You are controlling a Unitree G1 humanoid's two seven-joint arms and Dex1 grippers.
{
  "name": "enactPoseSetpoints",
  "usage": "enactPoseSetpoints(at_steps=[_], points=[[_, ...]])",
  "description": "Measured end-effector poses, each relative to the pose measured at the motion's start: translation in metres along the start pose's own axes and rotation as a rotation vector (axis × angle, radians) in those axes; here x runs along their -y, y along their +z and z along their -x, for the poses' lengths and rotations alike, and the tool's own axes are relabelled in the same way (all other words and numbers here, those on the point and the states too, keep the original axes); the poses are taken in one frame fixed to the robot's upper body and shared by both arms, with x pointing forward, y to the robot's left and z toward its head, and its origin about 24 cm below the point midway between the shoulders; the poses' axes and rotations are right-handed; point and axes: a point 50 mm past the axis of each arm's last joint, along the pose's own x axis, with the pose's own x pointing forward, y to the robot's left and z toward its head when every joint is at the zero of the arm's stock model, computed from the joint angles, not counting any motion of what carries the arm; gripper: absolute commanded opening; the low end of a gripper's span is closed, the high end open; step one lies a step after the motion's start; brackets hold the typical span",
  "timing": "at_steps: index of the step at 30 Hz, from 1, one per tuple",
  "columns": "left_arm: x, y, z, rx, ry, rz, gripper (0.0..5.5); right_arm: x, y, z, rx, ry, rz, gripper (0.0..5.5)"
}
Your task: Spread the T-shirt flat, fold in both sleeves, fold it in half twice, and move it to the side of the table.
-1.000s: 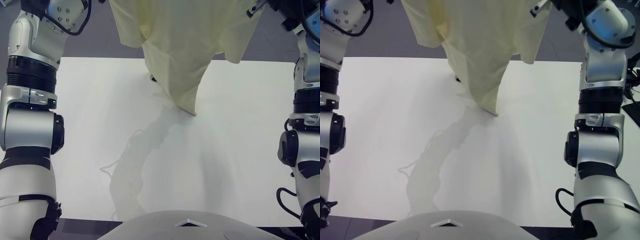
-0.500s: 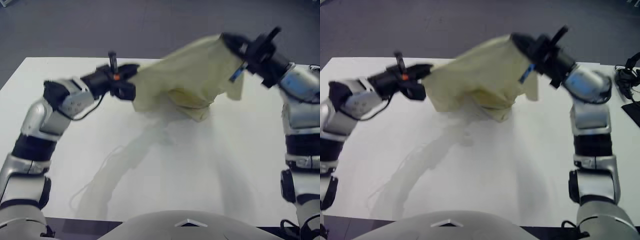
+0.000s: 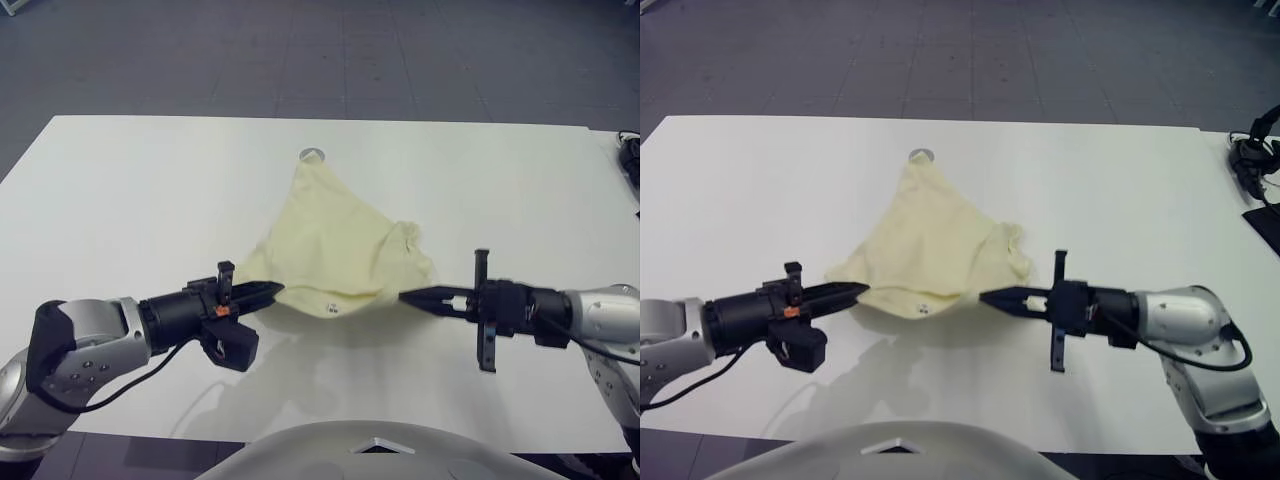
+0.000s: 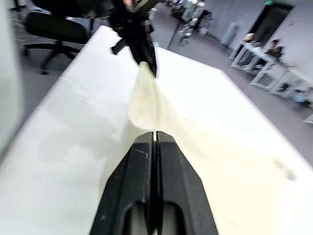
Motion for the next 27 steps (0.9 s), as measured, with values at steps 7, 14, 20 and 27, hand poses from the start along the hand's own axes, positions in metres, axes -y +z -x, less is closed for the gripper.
enactPoseSetpoints(at_steps=[7,14,20,27], points=[[0.037,0.000,0.000,-0.026,-0.218,0.100,0.02,-0.020,0.005,-0.024,0.084,0.070,-0.048,0.00],[0.008,-0.026,0.000,-0.111,-0.089,-0.014,0.02,0.020,-0.010,-0.018,0.049,-0.193,-0.004,0.00],[-0.089,-0.066,0.004,-0.177,0.368,-0.109,0.02,0.104,0.014,0.006,0.101,-0.679,0.220,0.00],[-0.195,-0.096,-0.014,-0.229,0.702,-0.158,0.02,0.186,0.064,0.035,0.118,-0.971,0.488,0.00]])
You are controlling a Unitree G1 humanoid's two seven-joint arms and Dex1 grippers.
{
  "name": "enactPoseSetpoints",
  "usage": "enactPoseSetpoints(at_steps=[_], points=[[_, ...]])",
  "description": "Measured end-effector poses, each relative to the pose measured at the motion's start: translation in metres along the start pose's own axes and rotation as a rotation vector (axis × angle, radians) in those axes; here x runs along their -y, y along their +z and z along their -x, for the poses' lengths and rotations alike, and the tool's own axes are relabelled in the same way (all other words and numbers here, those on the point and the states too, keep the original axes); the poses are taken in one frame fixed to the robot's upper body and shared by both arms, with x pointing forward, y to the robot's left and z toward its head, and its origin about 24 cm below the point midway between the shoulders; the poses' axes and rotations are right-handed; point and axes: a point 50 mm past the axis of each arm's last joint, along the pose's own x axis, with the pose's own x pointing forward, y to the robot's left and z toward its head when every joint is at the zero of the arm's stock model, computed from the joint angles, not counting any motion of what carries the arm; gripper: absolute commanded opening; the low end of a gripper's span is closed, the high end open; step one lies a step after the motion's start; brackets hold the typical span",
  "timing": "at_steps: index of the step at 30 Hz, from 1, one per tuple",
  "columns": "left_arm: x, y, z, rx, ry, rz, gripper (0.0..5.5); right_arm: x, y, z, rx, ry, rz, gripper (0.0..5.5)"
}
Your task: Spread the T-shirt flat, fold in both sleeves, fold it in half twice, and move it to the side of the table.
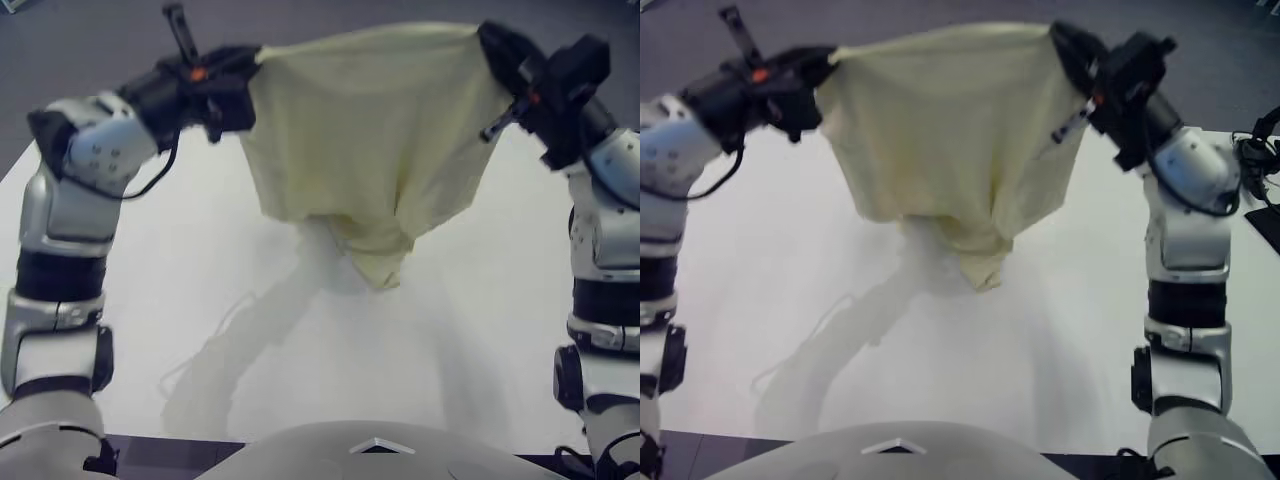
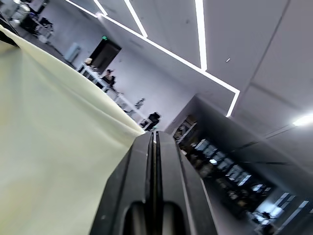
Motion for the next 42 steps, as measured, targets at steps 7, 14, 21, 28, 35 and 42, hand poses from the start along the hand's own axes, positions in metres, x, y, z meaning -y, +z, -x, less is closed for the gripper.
enactPoseSetpoints(at_steps=[7,14,21,28,35,42], points=[[-0.057,-0.003,-0.059,-0.045,0.088,-0.066,0.02,0.062,0.011,-0.043,0.019,-0.119,0.130,0.00],[-0.073,0.000,-0.057,0.038,0.040,0.048,0.02,0.073,0.023,-0.049,0.070,-0.117,0.168,0.00],[-0.107,0.000,-0.040,0.047,0.150,0.102,0.02,0.088,0.055,-0.055,0.154,-0.138,0.240,0.00],[-0.068,0.012,-0.007,0.128,-0.043,0.081,0.02,0.060,0.026,-0.023,0.062,0.029,0.194,0.00],[0.061,0.036,0.063,0.143,-0.478,0.269,0.02,-0.022,-0.011,0.048,-0.115,0.319,-0.030,0.00],[0.078,0.065,0.117,0.125,-0.557,0.383,0.02,-0.057,0.007,0.101,-0.135,0.506,-0.251,0.00]])
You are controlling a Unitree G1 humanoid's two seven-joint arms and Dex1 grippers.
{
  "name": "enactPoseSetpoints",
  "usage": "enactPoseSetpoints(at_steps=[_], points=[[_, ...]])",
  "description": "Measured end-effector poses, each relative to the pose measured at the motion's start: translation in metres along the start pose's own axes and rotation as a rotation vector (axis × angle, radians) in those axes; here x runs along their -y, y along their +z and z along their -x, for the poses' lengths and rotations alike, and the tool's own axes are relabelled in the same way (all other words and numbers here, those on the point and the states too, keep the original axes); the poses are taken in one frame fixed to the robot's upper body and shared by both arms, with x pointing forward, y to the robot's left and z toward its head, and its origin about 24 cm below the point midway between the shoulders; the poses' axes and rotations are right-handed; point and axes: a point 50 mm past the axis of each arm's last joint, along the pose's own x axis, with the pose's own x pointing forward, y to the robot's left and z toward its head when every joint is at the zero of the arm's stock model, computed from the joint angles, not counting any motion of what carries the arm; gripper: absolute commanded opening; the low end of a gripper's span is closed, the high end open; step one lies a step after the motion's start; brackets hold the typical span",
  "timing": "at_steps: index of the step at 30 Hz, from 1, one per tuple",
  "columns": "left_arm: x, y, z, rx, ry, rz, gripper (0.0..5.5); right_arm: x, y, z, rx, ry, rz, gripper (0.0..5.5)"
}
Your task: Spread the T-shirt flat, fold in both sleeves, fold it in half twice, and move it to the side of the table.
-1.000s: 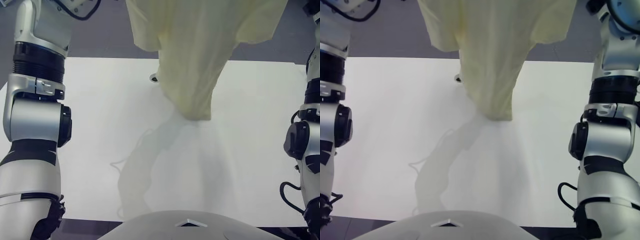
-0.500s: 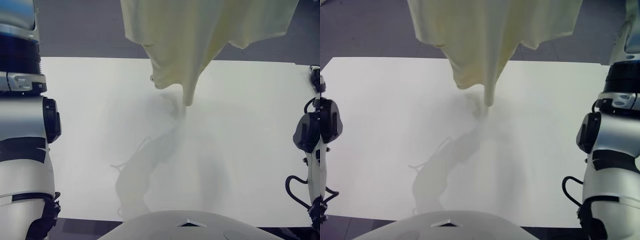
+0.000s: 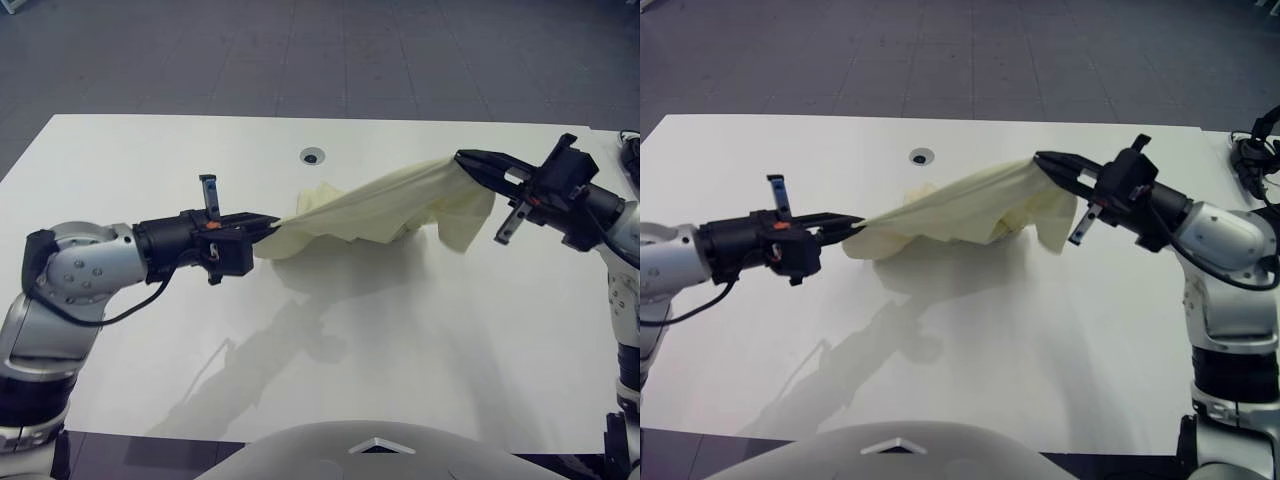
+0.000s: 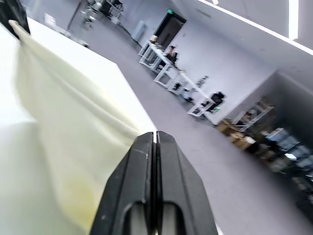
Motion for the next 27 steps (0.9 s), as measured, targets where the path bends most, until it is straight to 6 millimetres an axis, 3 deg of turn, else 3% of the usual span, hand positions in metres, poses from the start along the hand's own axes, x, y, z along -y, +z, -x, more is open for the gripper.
enactPoseSetpoints(at_steps=[5,9,15,25,27], points=[[0.034,0.023,0.014,0.029,-0.164,0.060,0.02,-0.065,-0.009,0.022,-0.075,0.317,-0.205,0.00],[0.074,0.027,0.011,0.014,-0.377,0.112,0.02,-0.099,-0.020,0.022,-0.143,0.447,-0.270,0.00],[0.126,0.017,0.003,-0.026,-0.590,0.079,0.02,-0.127,-0.027,0.016,-0.131,0.538,-0.364,0.00],[0.143,0.024,0.009,-0.008,-0.643,0.149,0.00,-0.143,-0.035,0.030,-0.196,0.649,-0.491,1.43],[0.146,0.025,0.012,-0.013,-0.671,0.165,0.42,-0.140,-0.035,0.033,-0.210,0.660,-0.487,1.74]])
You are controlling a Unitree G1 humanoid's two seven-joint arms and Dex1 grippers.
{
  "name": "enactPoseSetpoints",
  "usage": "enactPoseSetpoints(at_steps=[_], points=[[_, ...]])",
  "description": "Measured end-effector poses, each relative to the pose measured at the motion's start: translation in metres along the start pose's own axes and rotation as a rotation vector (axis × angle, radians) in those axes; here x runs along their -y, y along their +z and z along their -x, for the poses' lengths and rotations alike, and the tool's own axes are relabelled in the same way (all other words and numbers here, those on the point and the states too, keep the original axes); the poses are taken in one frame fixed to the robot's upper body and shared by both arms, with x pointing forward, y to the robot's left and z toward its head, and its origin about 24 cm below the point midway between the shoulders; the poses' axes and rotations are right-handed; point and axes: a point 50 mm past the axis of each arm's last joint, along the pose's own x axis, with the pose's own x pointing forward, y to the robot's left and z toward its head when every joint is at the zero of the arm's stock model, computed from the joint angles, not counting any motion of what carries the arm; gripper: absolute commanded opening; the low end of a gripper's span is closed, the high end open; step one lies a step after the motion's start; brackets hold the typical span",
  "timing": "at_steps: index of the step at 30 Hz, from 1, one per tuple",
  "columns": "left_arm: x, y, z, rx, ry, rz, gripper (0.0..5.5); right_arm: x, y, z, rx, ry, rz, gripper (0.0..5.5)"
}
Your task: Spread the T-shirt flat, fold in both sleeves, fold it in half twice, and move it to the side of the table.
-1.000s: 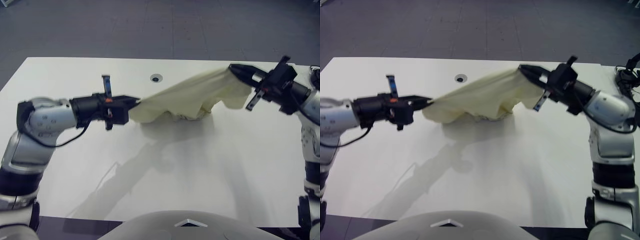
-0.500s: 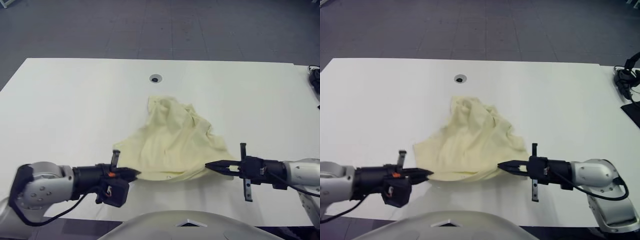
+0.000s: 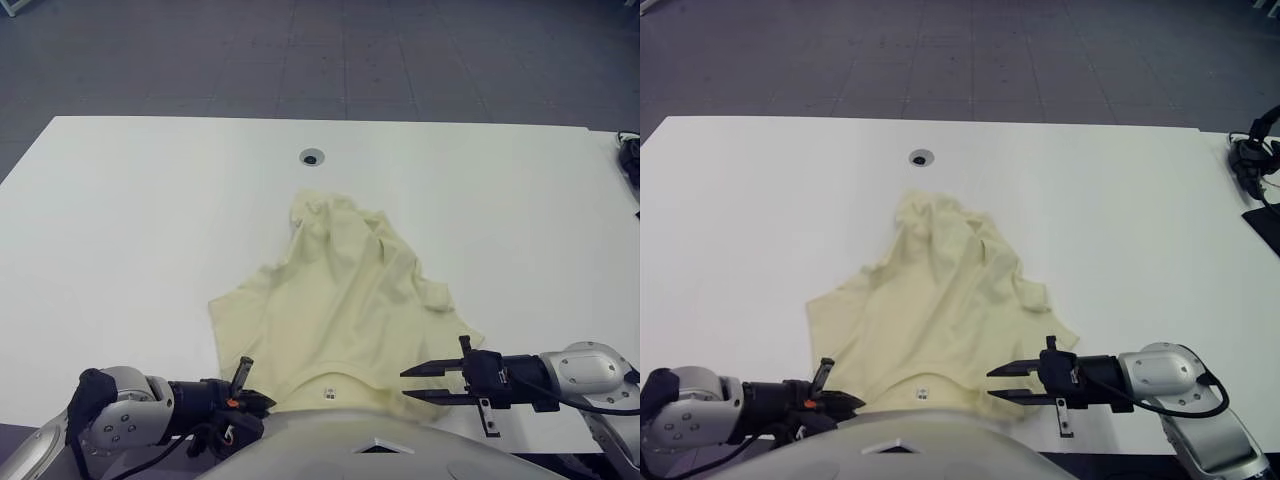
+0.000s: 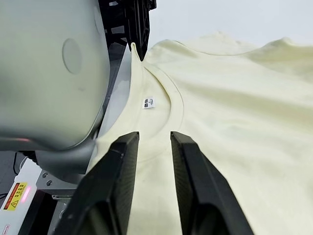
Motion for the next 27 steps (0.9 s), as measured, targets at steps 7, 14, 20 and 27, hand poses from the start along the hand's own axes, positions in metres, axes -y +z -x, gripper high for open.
enactPoseSetpoints(at_steps=[7,14,20,27], points=[[0.006,-0.004,0.002,0.017,-0.034,0.093,1.57,0.012,0.007,0.017,0.028,-0.078,0.018,2.85],[-0.023,-0.008,0.024,0.186,0.108,0.263,2.82,0.060,0.018,0.027,0.032,-0.406,0.163,4.05],[-0.117,-0.036,0.045,0.085,0.669,0.098,3.83,0.124,0.023,0.016,-0.102,-0.714,0.394,5.01],[-0.195,-0.061,-0.010,-0.124,0.801,-0.153,5.03,0.188,0.027,0.002,-0.309,-0.754,0.618,5.40]])
